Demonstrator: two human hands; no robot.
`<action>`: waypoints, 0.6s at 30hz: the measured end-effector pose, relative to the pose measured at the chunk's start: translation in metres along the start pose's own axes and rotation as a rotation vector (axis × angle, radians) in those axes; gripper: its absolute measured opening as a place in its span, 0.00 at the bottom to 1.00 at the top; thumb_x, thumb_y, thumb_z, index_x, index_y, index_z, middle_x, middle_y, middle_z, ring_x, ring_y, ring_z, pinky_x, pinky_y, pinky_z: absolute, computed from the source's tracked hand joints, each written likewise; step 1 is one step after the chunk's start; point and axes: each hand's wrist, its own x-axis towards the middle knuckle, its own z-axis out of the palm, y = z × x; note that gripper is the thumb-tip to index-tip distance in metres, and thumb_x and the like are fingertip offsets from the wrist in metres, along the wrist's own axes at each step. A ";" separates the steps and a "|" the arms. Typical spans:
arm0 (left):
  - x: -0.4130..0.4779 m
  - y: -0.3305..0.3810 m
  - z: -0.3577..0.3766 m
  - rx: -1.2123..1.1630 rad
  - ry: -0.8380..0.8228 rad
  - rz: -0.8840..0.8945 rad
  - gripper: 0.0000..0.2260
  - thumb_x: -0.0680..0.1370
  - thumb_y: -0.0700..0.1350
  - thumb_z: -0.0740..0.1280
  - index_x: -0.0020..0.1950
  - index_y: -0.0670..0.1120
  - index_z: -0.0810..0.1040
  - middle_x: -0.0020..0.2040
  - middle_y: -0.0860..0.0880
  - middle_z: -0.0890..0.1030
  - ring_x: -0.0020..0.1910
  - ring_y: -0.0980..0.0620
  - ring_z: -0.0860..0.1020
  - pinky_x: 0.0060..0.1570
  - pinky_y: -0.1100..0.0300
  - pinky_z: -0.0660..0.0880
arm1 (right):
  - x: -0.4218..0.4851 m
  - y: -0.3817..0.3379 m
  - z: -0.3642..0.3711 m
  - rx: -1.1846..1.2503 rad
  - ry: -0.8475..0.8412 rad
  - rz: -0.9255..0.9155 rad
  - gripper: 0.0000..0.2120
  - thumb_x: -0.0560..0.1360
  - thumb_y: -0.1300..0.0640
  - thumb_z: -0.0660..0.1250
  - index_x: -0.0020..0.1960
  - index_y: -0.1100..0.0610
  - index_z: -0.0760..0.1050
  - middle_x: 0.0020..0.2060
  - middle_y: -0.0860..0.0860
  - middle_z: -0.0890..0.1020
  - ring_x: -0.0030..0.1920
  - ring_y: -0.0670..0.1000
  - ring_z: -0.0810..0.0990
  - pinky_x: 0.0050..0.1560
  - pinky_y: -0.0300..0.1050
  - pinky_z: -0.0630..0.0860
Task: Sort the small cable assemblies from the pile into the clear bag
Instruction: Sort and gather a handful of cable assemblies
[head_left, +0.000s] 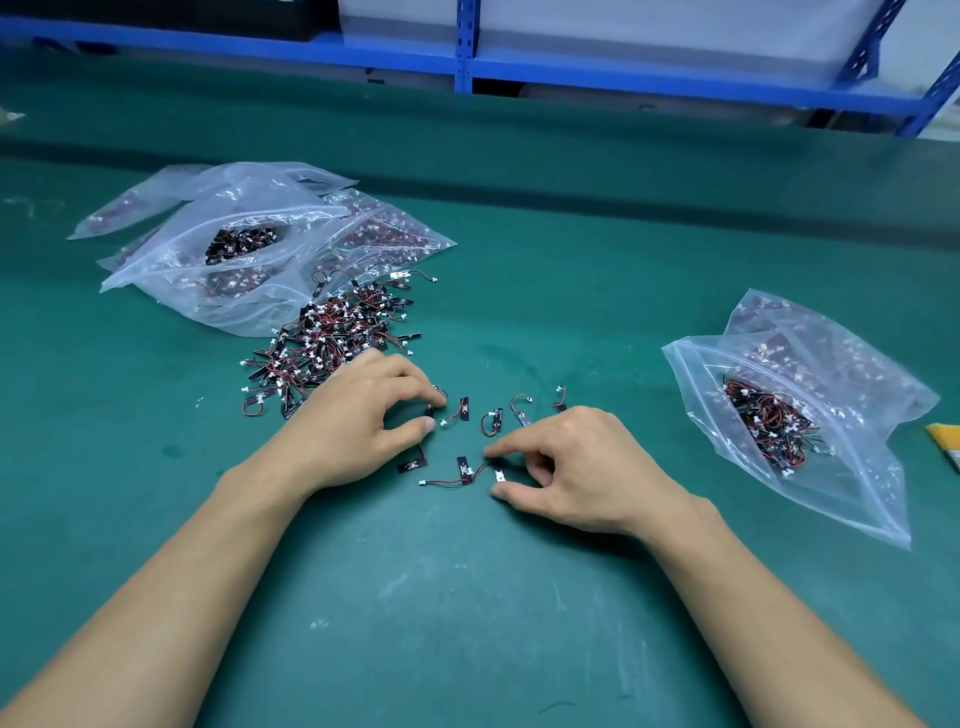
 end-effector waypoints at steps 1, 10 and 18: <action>0.000 0.000 0.000 -0.001 0.004 -0.001 0.09 0.77 0.48 0.72 0.58 0.54 0.83 0.52 0.59 0.78 0.52 0.52 0.71 0.59 0.49 0.71 | 0.000 0.001 0.000 -0.006 -0.005 -0.004 0.12 0.72 0.41 0.71 0.55 0.41 0.82 0.25 0.40 0.70 0.35 0.45 0.70 0.41 0.44 0.74; 0.000 -0.001 0.000 -0.014 0.010 -0.012 0.09 0.76 0.48 0.73 0.56 0.54 0.83 0.52 0.60 0.78 0.52 0.53 0.71 0.59 0.52 0.70 | 0.001 0.006 0.002 -0.015 0.035 0.031 0.07 0.74 0.44 0.71 0.41 0.46 0.81 0.24 0.40 0.69 0.33 0.45 0.69 0.38 0.45 0.72; 0.000 -0.001 0.001 -0.035 0.011 -0.019 0.09 0.77 0.48 0.72 0.57 0.54 0.83 0.52 0.60 0.78 0.52 0.53 0.71 0.58 0.53 0.70 | 0.002 0.011 0.006 0.043 0.154 0.055 0.05 0.75 0.45 0.73 0.47 0.45 0.83 0.24 0.39 0.70 0.32 0.44 0.70 0.37 0.44 0.71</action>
